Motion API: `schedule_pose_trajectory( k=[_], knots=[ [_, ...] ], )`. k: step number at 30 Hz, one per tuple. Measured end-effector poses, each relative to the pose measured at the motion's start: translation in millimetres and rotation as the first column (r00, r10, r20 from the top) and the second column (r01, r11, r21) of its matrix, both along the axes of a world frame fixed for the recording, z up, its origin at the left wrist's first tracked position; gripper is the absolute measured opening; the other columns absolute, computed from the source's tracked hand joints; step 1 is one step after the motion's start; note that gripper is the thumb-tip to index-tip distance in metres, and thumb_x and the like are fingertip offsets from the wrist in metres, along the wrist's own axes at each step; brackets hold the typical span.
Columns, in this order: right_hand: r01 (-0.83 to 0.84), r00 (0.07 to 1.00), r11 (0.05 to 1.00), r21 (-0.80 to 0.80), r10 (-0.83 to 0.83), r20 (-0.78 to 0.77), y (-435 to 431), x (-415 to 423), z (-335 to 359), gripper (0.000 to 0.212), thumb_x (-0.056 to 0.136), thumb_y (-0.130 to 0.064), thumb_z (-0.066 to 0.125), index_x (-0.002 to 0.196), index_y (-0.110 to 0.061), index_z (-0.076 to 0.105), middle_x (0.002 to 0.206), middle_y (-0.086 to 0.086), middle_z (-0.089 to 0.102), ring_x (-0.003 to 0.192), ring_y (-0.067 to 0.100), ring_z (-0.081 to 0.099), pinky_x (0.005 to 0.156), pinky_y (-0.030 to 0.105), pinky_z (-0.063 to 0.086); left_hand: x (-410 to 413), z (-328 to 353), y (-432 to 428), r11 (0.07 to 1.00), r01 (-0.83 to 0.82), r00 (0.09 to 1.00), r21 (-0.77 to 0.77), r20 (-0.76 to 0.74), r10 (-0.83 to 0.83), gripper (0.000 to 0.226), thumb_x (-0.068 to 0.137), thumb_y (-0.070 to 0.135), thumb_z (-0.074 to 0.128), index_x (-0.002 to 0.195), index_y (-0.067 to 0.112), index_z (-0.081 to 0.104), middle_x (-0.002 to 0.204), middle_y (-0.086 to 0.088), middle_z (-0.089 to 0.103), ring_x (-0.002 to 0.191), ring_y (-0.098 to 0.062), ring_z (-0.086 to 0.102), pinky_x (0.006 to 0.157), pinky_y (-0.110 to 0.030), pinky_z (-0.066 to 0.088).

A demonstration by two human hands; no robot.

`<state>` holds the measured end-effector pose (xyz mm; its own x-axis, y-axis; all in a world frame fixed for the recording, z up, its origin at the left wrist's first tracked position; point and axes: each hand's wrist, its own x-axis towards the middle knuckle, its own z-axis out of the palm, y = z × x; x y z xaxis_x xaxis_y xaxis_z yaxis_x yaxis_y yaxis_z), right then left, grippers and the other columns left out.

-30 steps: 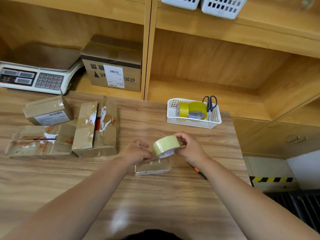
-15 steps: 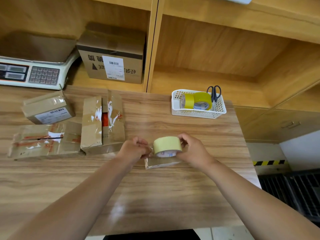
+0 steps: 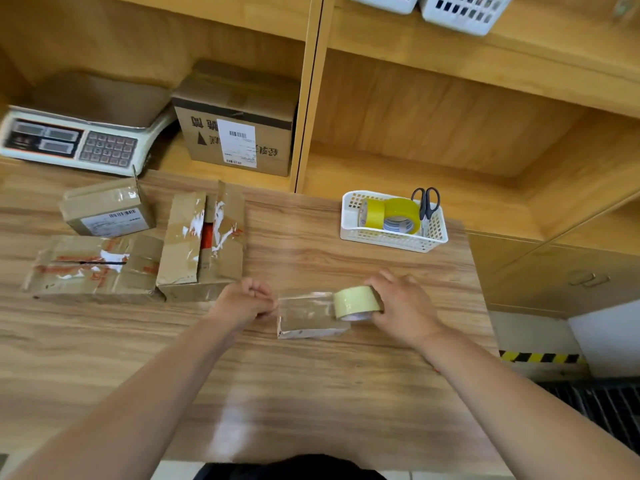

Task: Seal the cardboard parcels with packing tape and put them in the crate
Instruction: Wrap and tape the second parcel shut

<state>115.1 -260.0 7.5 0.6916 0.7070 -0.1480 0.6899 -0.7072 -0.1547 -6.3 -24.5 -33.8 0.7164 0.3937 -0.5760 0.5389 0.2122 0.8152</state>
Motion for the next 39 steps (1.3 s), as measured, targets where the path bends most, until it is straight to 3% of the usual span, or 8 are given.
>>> schedule_pose_trajectory(
  k=[5, 9, 13, 18, 21, 27, 32, 39],
  knots=[
    [-0.033, 0.999, 0.999, 0.024, 0.034, -0.033, -14.7, 12.8, 1.0, 0.038, 0.074, -0.038, 0.073, 0.106, -0.024, 0.057, 0.105, -0.007, 0.050, 0.103, 0.018, 0.044, 0.083, 0.031, 0.029, -9.6, 5.4, -1.0, 1.000, -0.017, 1.000, 0.014, -0.011, 0.017, 0.020, 0.082, -0.014, 0.062, 0.086, 0.004, 0.055, 0.068, -0.014, 0.061, 0.052, -0.016, 0.057, 0.054, -0.018, 0.047],
    [0.119, 0.957, 0.976, 0.182, -0.064, -0.282, -7.8, 15.7, -0.6, 0.035, 0.068, -0.026, 0.077, 0.087, -0.032, 0.048, 0.097, -0.007, 0.048, 0.103, 0.014, 0.042, 0.080, 0.025, 0.033, -14.2, 3.8, -6.7, 0.998, -0.069, 0.997, -0.001, -0.027, 0.069, 0.014, 0.086, -0.010, 0.059, 0.085, 0.005, 0.058, 0.071, -0.014, 0.061, 0.041, -0.006, 0.055, 0.044, -0.012, 0.043],
    [0.184, 0.898, 0.962, 0.204, -0.080, -0.433, -8.7, 17.4, 0.0, 0.039, 0.063, -0.032, 0.083, 0.078, -0.033, 0.046, 0.083, -0.012, 0.054, 0.081, 0.015, 0.050, 0.066, 0.028, 0.038, -16.4, -1.2, -12.2, 0.991, -0.130, 0.991, 0.030, -0.035, 0.131, 0.013, 0.090, -0.002, 0.059, 0.079, 0.005, 0.061, 0.067, -0.013, 0.061, 0.041, -0.002, 0.057, 0.044, -0.012, 0.044],
    [0.052, 0.941, 0.994, 0.099, -0.015, -0.337, -11.5, 17.8, -2.3, 0.038, 0.068, -0.055, 0.072, 0.084, -0.032, 0.046, 0.084, -0.015, 0.056, 0.090, 0.017, 0.047, 0.072, 0.030, 0.031, -14.6, -7.0, -14.7, 0.979, -0.166, 0.984, 0.120, -0.044, 0.173, 0.009, 0.089, 0.004, 0.062, 0.081, 0.005, 0.065, 0.063, -0.011, 0.062, 0.045, -0.007, 0.054, 0.050, -0.014, 0.047],
    [0.017, 0.968, 0.994, 0.105, 0.010, -0.252, -6.9, 17.8, -1.0, 0.036, 0.077, -0.066, 0.051, 0.083, -0.031, 0.046, 0.081, -0.013, 0.055, 0.091, 0.016, 0.046, 0.081, 0.034, 0.029, -10.8, -8.4, -16.7, 0.971, -0.180, 0.982, 0.154, -0.026, 0.186, 0.012, 0.088, 0.003, 0.063, 0.076, 0.007, 0.064, 0.065, -0.013, 0.063, 0.056, -0.016, 0.057, 0.069, -0.028, 0.052],
    [-0.060, 0.997, 0.996, 0.070, 0.063, -0.037, 6.0, 14.9, -6.7, 0.027, 0.093, -0.049, 0.047, 0.084, -0.024, 0.050, 0.079, -0.010, 0.057, 0.086, 0.015, 0.049, 0.084, 0.031, 0.023, -8.2, -19.6, -10.1, 0.972, -0.174, 0.982, 0.159, -0.046, 0.183, 0.012, 0.088, 0.005, 0.063, 0.077, 0.009, 0.066, 0.063, -0.009, 0.068, 0.060, -0.014, 0.063, 0.083, -0.035, 0.054],
    [-0.078, 0.996, 0.996, 0.032, 0.077, 0.040, 13.5, 11.3, -9.5, 0.028, 0.093, -0.052, 0.043, 0.083, -0.025, 0.047, 0.079, -0.010, 0.054, 0.088, 0.016, 0.050, 0.080, 0.031, 0.021, -8.0, -25.0, -10.8, 0.974, -0.171, 0.984, 0.150, -0.023, 0.177, 0.013, 0.089, 0.001, 0.060, 0.077, 0.006, 0.063, 0.072, -0.009, 0.064, 0.044, 0.000, 0.059, 0.074, -0.027, 0.052],
    [-0.063, 0.996, 0.998, 0.003, 0.062, 0.071, 21.6, 11.2, -8.2, 0.031, 0.093, -0.051, 0.044, 0.084, -0.023, 0.052, 0.083, -0.007, 0.063, 0.089, 0.018, 0.051, 0.083, 0.033, 0.023, -7.7, -33.4, -6.5, 0.976, -0.185, 0.981, 0.117, -0.026, 0.190, 0.012, 0.090, 0.005, 0.061, 0.079, 0.007, 0.065, 0.071, -0.005, 0.065, 0.050, -0.003, 0.060, 0.078, -0.028, 0.051]
  ],
)
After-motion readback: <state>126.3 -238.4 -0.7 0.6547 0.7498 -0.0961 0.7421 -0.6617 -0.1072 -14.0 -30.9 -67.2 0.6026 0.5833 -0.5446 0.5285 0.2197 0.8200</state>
